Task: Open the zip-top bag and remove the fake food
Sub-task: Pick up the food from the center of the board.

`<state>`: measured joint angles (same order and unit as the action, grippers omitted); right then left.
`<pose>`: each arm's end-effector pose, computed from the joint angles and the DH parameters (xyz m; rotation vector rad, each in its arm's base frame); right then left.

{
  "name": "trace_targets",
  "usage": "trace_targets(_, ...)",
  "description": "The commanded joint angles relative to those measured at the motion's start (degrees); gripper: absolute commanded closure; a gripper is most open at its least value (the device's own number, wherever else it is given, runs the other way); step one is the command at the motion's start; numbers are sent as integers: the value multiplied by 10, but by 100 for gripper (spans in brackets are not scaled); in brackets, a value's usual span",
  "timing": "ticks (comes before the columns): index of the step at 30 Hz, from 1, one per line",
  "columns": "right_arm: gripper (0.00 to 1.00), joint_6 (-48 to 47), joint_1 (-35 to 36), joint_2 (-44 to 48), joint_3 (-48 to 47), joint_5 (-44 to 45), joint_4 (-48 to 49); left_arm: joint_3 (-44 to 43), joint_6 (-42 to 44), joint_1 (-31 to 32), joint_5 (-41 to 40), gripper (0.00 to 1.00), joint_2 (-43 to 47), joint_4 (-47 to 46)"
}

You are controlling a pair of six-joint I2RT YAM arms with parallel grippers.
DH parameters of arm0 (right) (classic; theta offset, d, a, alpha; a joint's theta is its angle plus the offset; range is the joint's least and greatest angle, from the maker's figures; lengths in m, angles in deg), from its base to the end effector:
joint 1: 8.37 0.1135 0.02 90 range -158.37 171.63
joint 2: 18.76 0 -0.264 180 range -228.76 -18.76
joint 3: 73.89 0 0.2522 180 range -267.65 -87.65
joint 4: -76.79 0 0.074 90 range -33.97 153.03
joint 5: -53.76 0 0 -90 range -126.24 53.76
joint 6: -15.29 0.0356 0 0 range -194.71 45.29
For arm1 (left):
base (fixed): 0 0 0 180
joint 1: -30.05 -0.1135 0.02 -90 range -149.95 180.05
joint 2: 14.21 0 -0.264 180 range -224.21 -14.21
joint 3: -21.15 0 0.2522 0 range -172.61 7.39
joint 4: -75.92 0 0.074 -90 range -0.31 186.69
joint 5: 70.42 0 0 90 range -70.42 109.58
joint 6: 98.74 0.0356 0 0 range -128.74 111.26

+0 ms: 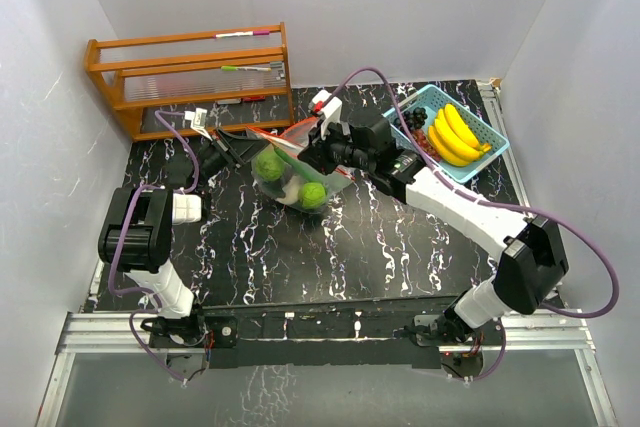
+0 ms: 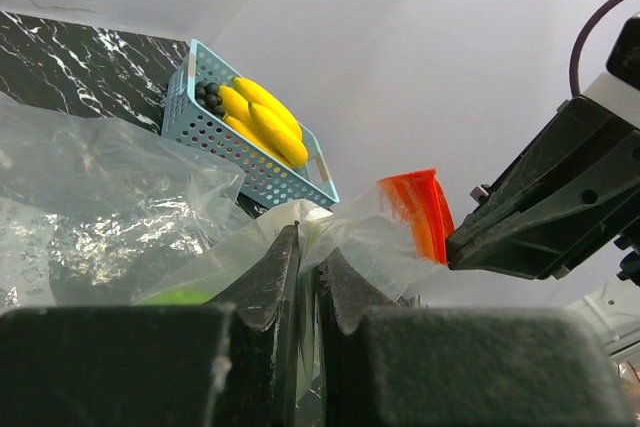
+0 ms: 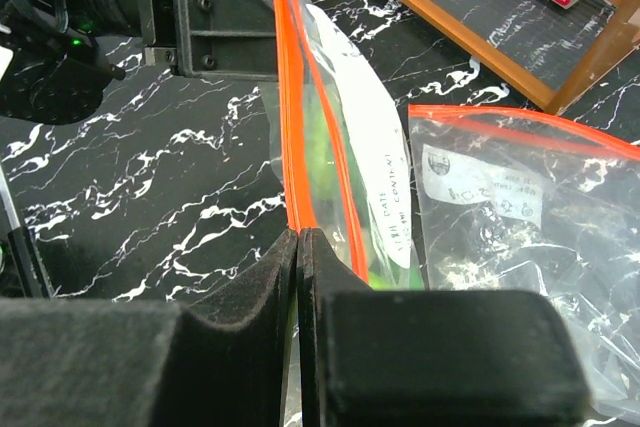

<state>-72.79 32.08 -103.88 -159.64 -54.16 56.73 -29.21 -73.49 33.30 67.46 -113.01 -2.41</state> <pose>0.2603 0.2364 0.3434 -0.8540 1.7798 0.7902 0.3106 -0.0441 0.2345 0.1610 1.3607 -1.4507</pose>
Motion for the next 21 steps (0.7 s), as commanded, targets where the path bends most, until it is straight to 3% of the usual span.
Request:
trace_targets(1,92,-6,-2,-17,-22,30,42,-7,4,7,11,100,18,-105)
trace_targets(6,92,-34,-2,-46,-50,74,24,-11,5,15,26,100,24,-105)
trace_targets(12,92,-34,-2,-71,-63,50,39,-27,3,34,47,100,15,-105)
trace_targets(21,74,-26,-3,-109,-101,28,50,-40,1,47,61,100,6,-105)
